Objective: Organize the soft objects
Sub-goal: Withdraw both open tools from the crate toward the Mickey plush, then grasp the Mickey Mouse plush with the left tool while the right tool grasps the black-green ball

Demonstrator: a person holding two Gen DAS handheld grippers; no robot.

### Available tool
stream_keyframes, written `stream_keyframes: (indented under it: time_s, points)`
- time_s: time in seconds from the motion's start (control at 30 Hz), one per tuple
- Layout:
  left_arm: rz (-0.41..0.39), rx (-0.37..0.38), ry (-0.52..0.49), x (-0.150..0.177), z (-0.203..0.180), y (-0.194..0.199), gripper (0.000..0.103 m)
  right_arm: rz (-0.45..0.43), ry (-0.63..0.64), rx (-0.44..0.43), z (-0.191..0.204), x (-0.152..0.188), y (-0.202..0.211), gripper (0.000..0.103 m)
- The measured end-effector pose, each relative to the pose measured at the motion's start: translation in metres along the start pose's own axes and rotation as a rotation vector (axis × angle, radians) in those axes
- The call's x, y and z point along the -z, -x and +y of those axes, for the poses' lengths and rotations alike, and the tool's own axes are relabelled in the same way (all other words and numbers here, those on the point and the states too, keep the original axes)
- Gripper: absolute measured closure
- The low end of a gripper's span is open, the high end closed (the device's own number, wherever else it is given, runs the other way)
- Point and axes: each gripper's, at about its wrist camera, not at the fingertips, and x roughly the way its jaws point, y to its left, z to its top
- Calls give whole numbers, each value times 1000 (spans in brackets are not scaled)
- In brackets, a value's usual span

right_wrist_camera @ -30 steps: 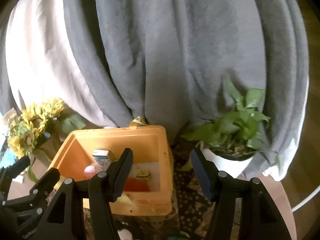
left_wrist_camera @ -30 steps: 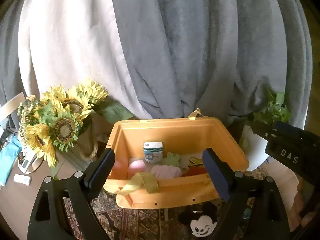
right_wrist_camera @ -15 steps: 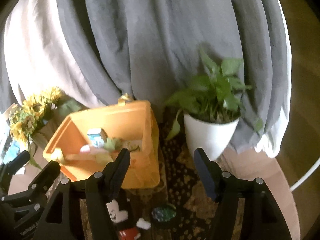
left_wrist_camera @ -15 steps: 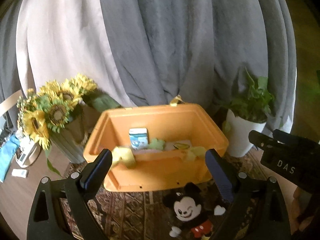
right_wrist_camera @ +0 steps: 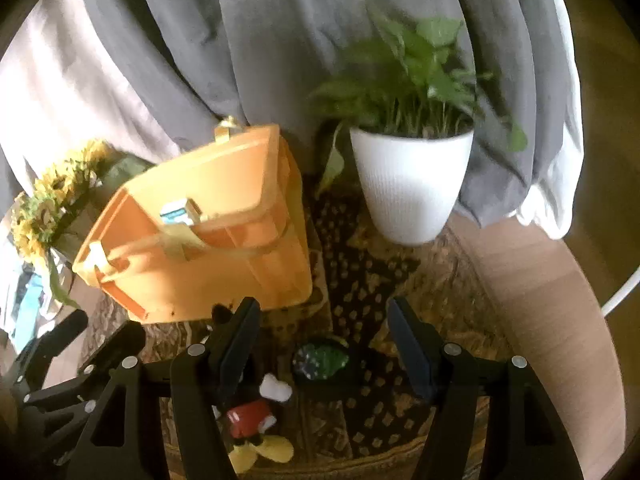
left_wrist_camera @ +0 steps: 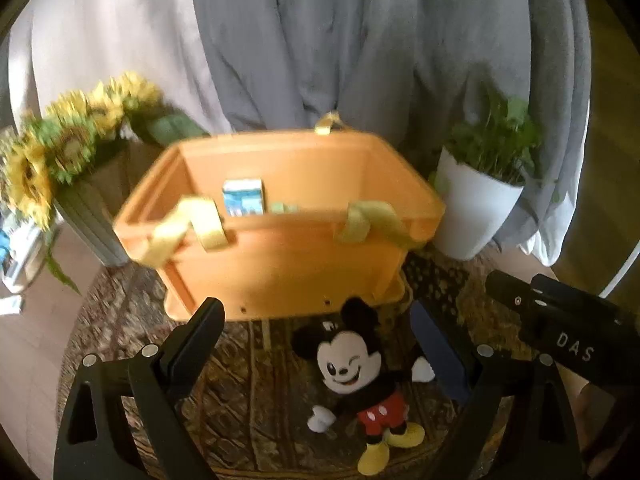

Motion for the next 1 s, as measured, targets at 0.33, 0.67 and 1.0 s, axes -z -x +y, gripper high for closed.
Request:
stream_keyframes:
  time_s: [0.33,0.67,1.0]
  points:
    - [143,44,10,17,1,-38,8,131,-51,-11,-6,20,-33,36]
    - [233,99,6,30,-2,-71,8,217,-98,-19,-13,28,-59,36]
    - [295,124,25,36,-1,-98,13,240,-154,-41,-20,30,-74,36]
